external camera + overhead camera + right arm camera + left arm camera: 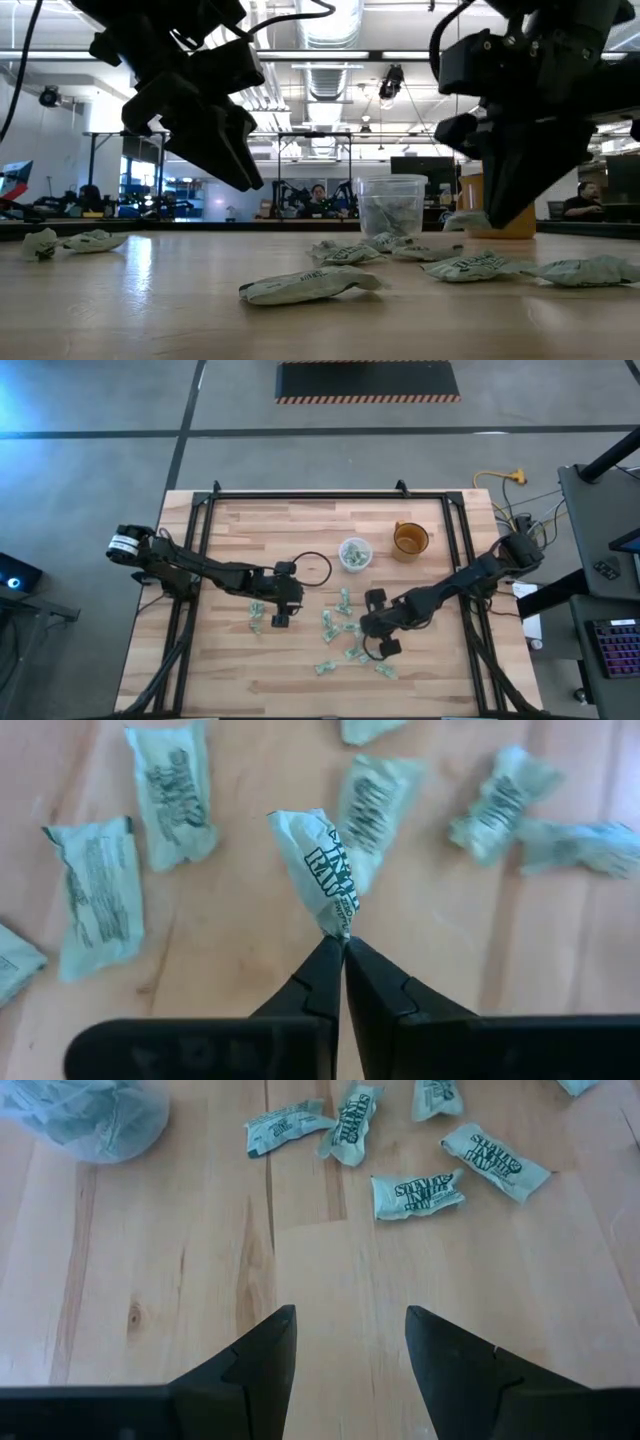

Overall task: Pick and place Stevia / Truvia into bins
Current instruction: Put the green stevia packet into the transparent bin

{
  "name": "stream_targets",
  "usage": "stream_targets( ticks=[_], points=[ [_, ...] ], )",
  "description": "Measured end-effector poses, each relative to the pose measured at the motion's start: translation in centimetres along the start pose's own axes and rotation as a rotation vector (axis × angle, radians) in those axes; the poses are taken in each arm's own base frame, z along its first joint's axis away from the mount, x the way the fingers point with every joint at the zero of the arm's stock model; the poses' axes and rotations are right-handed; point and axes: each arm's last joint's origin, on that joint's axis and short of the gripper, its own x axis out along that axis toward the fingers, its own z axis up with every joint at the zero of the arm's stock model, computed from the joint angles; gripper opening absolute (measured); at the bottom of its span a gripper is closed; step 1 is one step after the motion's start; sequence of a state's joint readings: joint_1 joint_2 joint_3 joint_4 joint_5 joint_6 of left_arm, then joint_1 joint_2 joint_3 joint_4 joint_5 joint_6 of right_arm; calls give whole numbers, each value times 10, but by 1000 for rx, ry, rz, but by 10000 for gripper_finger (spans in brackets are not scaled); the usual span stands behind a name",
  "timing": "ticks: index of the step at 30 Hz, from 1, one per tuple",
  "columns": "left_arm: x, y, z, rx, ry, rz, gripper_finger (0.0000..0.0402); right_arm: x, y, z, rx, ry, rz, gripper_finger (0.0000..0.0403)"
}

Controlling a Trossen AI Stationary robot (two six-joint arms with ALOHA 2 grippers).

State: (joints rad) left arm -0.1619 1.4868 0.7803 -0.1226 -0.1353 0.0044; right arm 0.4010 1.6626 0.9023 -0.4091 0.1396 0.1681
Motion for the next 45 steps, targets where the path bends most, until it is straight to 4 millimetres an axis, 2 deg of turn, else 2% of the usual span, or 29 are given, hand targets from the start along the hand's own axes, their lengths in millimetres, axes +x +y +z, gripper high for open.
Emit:
stream_targets(
  ticks=[5,15,25,37,45],
  points=[
    [0,0,0,0,0,0,173,-10,2,3,-15,40,-96,9],
    [0,0,0,1,0,0,173,-22,-7,13,-82,11,-427,9],
    [0,0,0,1,-1,0,173,-34,-38,21,-34,-46,-856,9],
    [0,0,1,1,-9,0,173,-27,-104,11,104,89,-961,9],
    [0,0,1,1,-9,0,173,-25,-110,9,116,102,-917,9]
  ],
)
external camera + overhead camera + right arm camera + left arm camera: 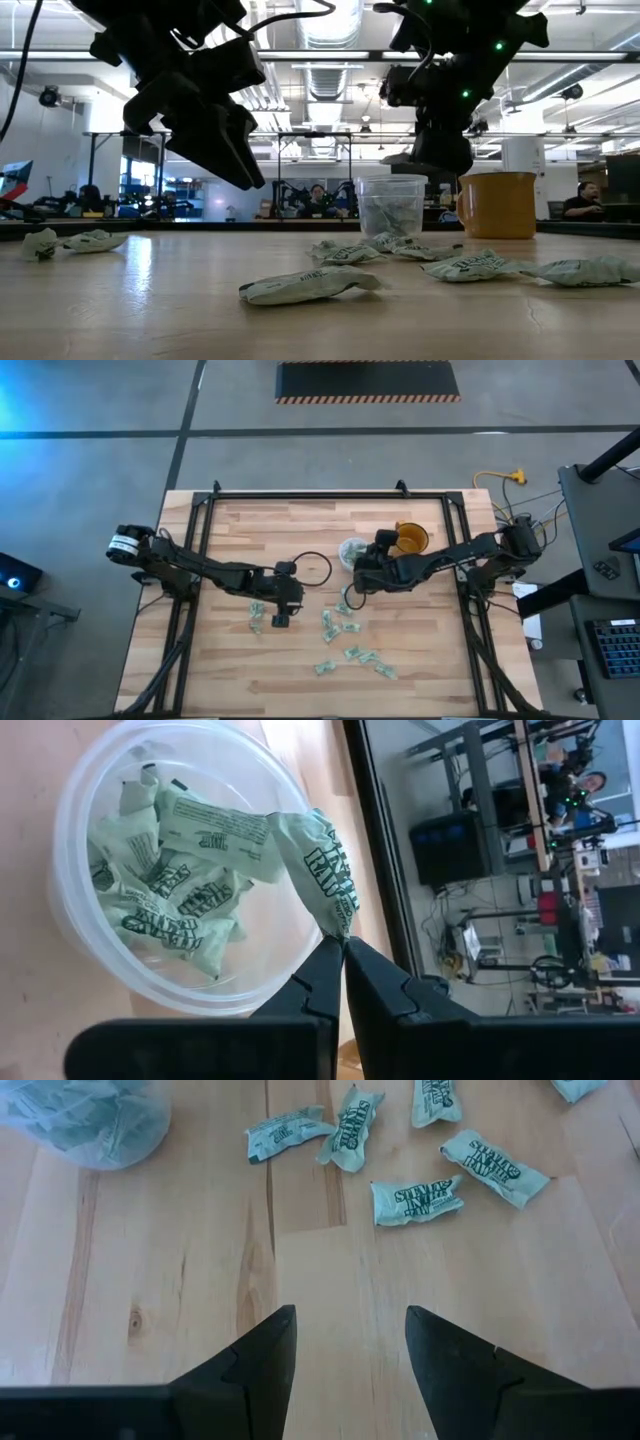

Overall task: Pick and place Stevia / Truvia into bins
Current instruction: Put the green stevia packet into the transparent bin

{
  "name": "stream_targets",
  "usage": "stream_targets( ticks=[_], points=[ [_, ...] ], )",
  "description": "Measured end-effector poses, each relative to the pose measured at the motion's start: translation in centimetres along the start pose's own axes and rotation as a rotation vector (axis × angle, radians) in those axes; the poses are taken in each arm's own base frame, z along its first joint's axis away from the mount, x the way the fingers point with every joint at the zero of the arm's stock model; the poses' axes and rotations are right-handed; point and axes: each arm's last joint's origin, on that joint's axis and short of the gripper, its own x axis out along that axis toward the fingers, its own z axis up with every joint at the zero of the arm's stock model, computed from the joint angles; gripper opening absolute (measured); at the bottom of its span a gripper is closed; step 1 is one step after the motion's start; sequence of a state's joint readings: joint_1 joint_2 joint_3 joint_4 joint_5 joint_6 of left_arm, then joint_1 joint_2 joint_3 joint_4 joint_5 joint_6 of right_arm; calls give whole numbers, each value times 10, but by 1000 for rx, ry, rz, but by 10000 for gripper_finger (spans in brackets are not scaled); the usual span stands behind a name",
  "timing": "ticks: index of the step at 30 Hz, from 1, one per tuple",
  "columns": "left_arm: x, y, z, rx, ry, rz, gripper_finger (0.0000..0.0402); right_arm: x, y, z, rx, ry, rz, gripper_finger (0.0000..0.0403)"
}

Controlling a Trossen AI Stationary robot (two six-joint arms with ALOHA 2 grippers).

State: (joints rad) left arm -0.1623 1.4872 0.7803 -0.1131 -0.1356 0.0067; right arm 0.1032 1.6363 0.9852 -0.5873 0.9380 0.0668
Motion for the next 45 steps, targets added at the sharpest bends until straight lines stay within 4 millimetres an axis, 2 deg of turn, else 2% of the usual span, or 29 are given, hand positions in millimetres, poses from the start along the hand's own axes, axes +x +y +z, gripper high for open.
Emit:
stream_targets(
  ticks=[10,19,24,29,36,45],
  points=[
    [0,0,0,0,0,0,173,2,0,2,13,-21,3,17],
    [0,0,0,0,1,0,173,4,4,-1,-13,-22,40,87],
    [0,-1,-3,-12,29,-3,173,-3,-4,-5,-16,-6,11,112],
    [-2,-1,-16,-133,181,10,173,-22,-18,-14,48,-9,-28,112],
    [-10,-7,-38,-392,403,79,173,-65,-38,-32,174,-77,23,94],
    [-14,-15,-42,-499,436,134,173,-112,-51,-54,276,-254,147,74]
  ],
)
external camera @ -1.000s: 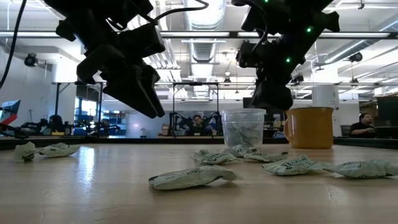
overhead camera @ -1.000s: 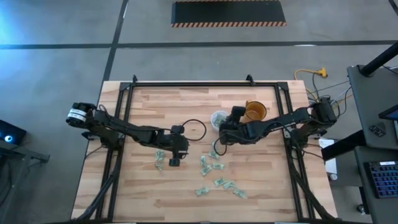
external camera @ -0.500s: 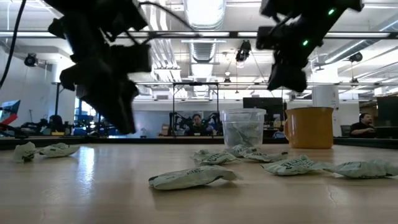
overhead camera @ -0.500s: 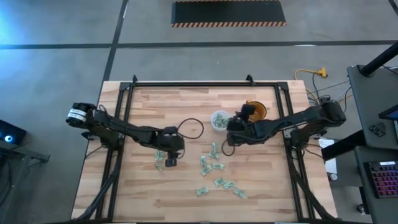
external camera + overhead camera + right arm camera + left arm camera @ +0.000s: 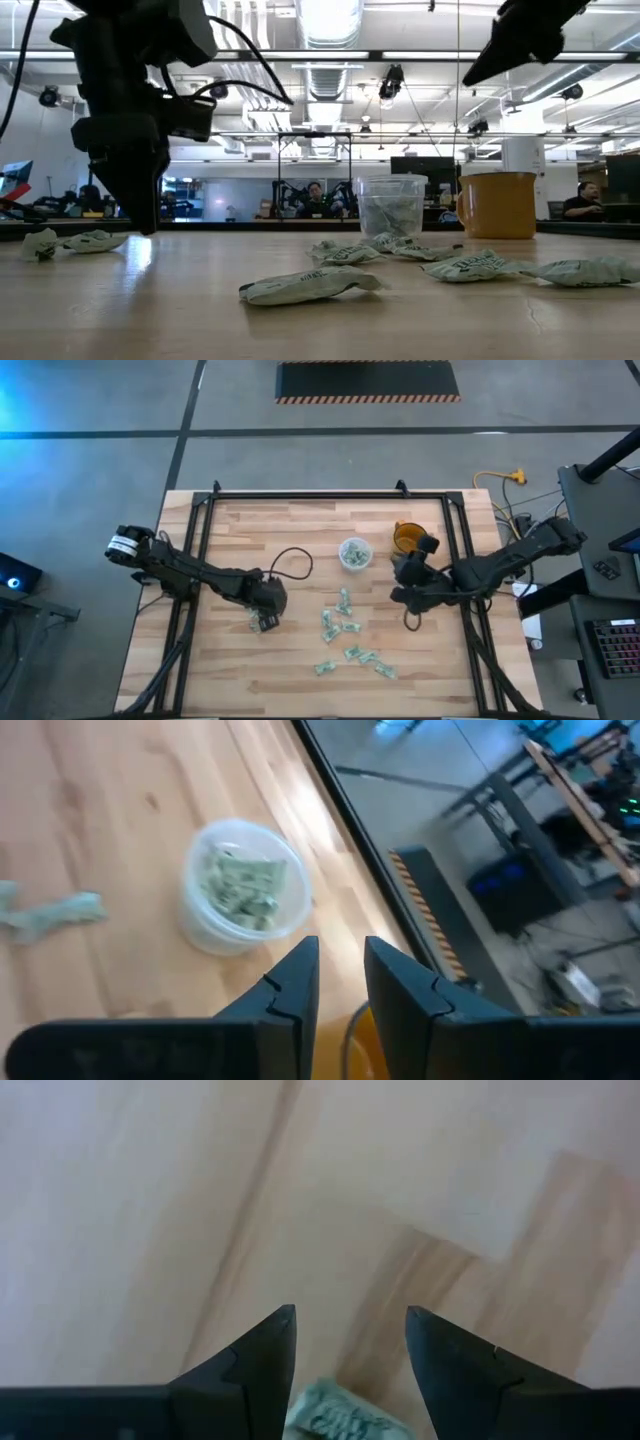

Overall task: Pick and place Stevia / Truvia into bins
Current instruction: Put the green stevia packet into the transparent bin

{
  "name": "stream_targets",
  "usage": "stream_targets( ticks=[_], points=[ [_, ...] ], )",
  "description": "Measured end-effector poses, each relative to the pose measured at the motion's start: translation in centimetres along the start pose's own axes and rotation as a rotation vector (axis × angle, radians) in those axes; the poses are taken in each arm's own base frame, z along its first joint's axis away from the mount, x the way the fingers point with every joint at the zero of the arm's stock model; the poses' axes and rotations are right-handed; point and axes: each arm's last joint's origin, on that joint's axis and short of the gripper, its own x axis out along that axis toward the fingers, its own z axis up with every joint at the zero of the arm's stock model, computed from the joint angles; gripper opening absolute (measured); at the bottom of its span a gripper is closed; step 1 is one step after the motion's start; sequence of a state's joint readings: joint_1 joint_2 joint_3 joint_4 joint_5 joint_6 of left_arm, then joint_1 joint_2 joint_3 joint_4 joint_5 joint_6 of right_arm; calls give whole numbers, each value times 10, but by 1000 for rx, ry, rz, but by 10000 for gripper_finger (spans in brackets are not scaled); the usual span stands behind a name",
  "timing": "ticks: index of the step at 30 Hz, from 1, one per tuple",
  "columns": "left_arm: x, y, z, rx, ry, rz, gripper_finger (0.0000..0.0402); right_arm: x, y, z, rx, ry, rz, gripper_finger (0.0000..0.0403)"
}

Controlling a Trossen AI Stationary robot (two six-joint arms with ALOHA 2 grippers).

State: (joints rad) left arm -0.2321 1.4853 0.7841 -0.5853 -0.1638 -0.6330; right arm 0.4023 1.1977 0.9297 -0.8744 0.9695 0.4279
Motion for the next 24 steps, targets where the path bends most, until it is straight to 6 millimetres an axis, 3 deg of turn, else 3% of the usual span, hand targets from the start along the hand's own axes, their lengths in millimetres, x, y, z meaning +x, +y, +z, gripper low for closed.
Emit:
stream_targets(
  ticks=[6,24],
  points=[
    [0,8,-9,-112,72,92,173,-13,3,-2,3,-41,49,68],
    [-1,-3,-17,-196,65,79,173,-13,5,-2,-1,-43,52,69]
  ],
)
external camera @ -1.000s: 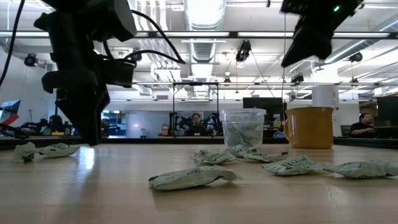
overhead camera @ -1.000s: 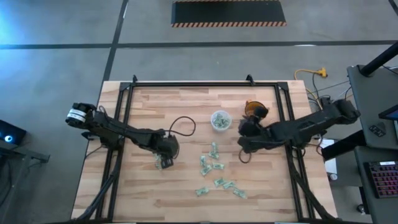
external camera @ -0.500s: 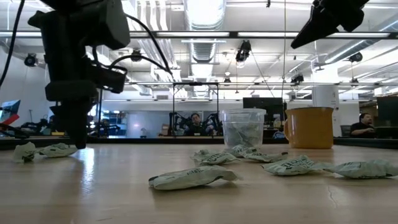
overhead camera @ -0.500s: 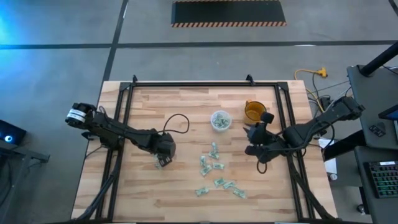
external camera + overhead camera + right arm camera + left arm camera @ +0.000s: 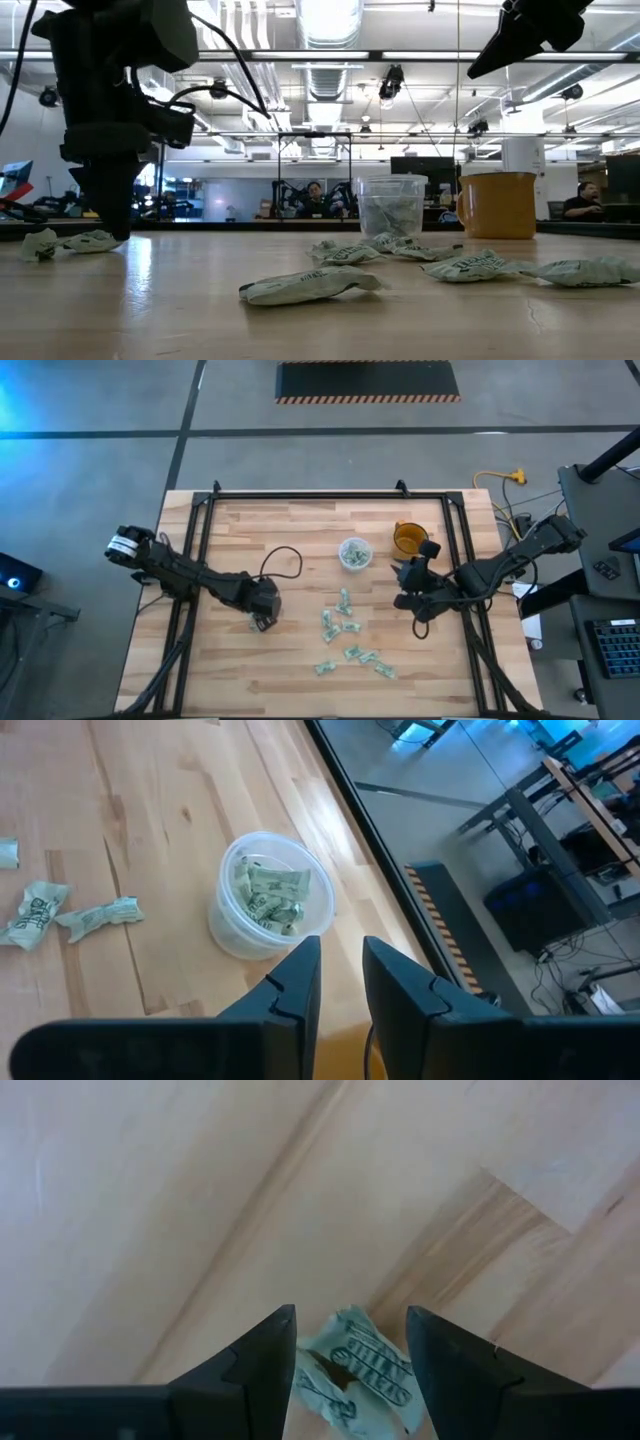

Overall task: Pick and place Stevia / Truvia into bins
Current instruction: Put the green stevia packet into the transparent bin

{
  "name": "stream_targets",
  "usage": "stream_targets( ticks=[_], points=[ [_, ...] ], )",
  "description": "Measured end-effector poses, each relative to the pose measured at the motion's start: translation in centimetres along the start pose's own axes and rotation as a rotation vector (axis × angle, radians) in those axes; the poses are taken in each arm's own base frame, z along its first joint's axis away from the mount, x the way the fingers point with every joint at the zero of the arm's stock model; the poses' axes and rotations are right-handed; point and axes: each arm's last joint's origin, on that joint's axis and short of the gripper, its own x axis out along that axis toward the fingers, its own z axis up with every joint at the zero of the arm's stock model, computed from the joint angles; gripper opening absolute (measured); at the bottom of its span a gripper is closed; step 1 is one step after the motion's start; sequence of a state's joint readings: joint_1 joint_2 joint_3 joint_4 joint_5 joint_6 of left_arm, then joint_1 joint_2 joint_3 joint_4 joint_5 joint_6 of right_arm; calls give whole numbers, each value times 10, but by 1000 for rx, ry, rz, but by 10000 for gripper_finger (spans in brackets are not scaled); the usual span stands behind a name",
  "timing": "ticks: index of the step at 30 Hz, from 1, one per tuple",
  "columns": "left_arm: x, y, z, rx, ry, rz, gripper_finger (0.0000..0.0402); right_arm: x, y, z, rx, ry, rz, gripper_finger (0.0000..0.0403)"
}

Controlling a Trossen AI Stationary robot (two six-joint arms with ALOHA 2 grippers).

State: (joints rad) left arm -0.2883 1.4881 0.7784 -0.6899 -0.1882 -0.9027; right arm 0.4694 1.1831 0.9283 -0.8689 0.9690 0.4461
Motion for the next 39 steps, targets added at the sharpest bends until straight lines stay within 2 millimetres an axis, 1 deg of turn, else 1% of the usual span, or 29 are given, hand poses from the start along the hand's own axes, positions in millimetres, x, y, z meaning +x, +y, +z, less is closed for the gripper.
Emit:
stream_targets(
  ticks=[8,12,15,19,26,28,31,34,36,39],
  points=[
    [14,-6,-4,17,59,31,173,0,0,0,4,-2,2,64],
    [15,-6,-4,22,66,31,173,0,1,1,6,-3,3,65],
    [14,-6,-4,24,66,25,161,0,1,1,6,-4,3,62],
    [13,-7,-4,40,69,13,118,0,1,1,7,-4,3,59],
    [13,-9,-3,102,66,-3,15,0,1,0,7,-4,3,64],
    [13,-9,-2,152,56,-7,6,0,1,1,7,-4,3,63],
    [14,-12,1,290,-1,-22,10,0,1,1,8,-4,3,61],
    [10,-23,17,409,-176,-42,7,0,1,1,9,-5,4,59],
    [7,-28,24,488,-256,-39,3,0,1,1,11,-6,4,60],
    [1,-38,37,607,-405,-80,1,0,1,1,12,-7,4,61]
  ],
)
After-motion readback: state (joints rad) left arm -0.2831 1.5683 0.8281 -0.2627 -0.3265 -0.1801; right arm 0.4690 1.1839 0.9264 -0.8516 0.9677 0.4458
